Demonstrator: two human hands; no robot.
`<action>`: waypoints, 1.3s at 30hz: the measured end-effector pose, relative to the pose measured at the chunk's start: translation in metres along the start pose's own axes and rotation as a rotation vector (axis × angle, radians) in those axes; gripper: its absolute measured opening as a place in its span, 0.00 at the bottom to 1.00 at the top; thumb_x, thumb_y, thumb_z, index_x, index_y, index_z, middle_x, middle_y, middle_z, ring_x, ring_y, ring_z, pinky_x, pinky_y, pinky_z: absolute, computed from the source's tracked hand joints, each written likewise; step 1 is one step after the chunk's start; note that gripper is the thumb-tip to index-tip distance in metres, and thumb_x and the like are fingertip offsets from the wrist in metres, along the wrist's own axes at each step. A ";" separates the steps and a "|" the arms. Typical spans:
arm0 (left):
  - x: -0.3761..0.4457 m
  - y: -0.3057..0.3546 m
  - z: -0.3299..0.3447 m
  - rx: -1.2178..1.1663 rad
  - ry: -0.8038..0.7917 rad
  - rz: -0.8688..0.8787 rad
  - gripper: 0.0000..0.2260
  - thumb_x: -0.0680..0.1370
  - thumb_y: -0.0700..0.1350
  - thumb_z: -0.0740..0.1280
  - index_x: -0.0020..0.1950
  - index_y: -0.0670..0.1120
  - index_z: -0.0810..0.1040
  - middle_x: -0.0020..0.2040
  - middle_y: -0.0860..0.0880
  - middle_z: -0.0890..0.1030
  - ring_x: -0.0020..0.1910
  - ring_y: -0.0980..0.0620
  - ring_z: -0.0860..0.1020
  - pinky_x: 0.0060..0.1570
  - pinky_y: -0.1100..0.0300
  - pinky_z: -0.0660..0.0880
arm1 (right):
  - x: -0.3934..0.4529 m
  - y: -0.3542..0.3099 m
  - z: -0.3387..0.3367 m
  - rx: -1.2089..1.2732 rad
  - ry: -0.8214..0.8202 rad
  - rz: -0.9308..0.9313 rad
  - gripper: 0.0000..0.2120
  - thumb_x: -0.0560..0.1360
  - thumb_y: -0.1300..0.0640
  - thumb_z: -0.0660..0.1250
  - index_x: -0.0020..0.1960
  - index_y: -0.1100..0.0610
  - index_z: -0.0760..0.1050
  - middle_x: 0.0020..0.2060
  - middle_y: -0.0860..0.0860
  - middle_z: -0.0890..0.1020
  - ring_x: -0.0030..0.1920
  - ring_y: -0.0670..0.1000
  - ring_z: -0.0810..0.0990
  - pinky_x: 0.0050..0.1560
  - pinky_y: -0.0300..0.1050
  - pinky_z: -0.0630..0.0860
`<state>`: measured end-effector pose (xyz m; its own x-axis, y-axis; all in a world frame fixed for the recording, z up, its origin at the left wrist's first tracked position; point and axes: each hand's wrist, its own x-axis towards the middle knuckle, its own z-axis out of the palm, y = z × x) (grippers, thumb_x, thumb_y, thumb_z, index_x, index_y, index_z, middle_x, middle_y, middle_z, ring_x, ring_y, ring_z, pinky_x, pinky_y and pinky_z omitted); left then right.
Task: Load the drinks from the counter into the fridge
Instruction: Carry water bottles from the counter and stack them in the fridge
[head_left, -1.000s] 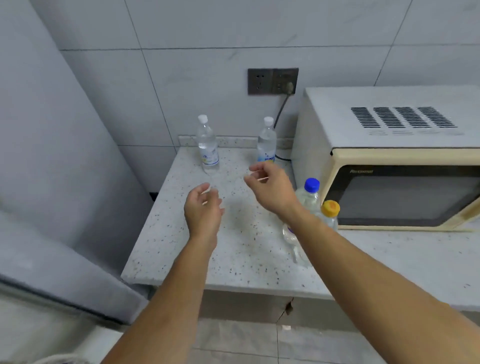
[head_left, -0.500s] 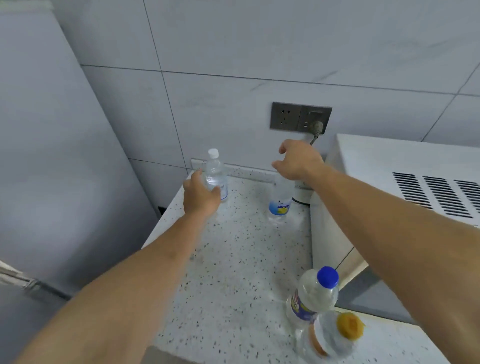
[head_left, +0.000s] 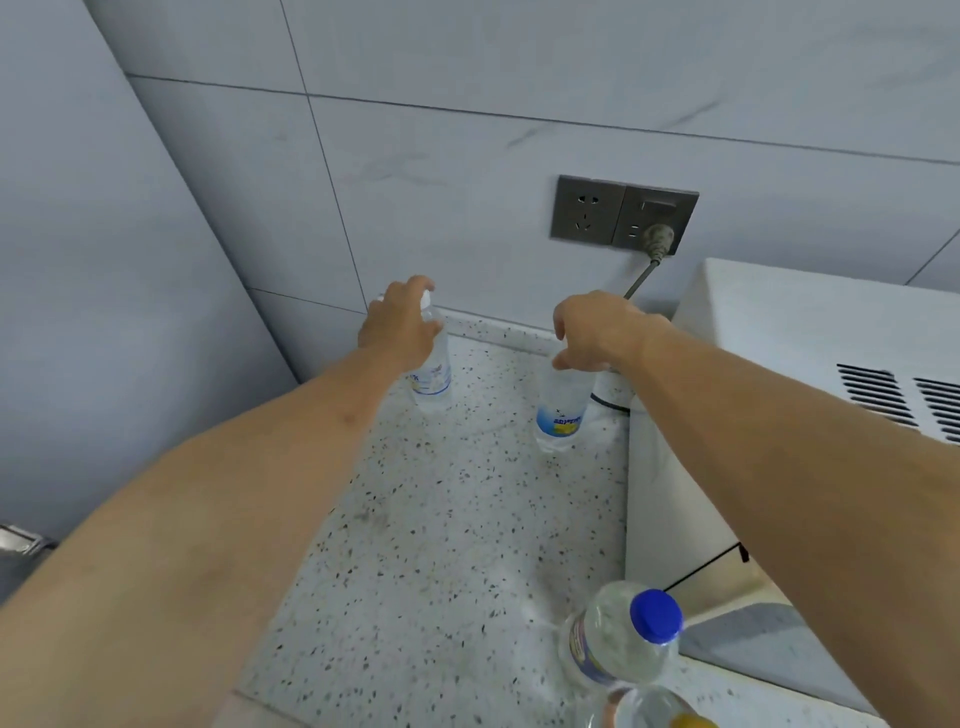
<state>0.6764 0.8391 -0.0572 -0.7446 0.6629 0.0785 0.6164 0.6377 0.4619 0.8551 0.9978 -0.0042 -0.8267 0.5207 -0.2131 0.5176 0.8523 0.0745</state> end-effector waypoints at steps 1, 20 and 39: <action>-0.005 -0.001 0.000 -0.002 0.029 0.019 0.16 0.80 0.49 0.68 0.67 0.50 0.71 0.65 0.44 0.71 0.60 0.38 0.72 0.55 0.46 0.72 | -0.002 -0.002 0.002 -0.005 0.002 -0.006 0.18 0.75 0.47 0.72 0.58 0.57 0.77 0.52 0.54 0.81 0.50 0.56 0.79 0.45 0.47 0.74; -0.258 -0.050 -0.003 -0.594 0.276 -0.334 0.09 0.72 0.42 0.71 0.48 0.54 0.78 0.51 0.54 0.72 0.41 0.57 0.77 0.32 0.71 0.71 | -0.108 -0.121 0.036 0.221 0.090 0.058 0.10 0.72 0.58 0.68 0.53 0.56 0.77 0.50 0.54 0.79 0.48 0.55 0.78 0.43 0.47 0.78; -0.322 -0.076 -0.013 -0.460 0.217 -0.040 0.21 0.72 0.56 0.74 0.60 0.48 0.76 0.54 0.51 0.74 0.52 0.50 0.75 0.43 0.62 0.69 | -0.222 -0.173 0.108 0.925 0.395 0.198 0.18 0.69 0.46 0.76 0.53 0.50 0.76 0.51 0.50 0.78 0.49 0.50 0.77 0.46 0.44 0.73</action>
<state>0.8660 0.5715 -0.1060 -0.8313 0.5137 0.2120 0.4461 0.3894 0.8059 0.9727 0.7293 -0.0749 -0.6348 0.7695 0.0703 0.4818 0.4652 -0.7426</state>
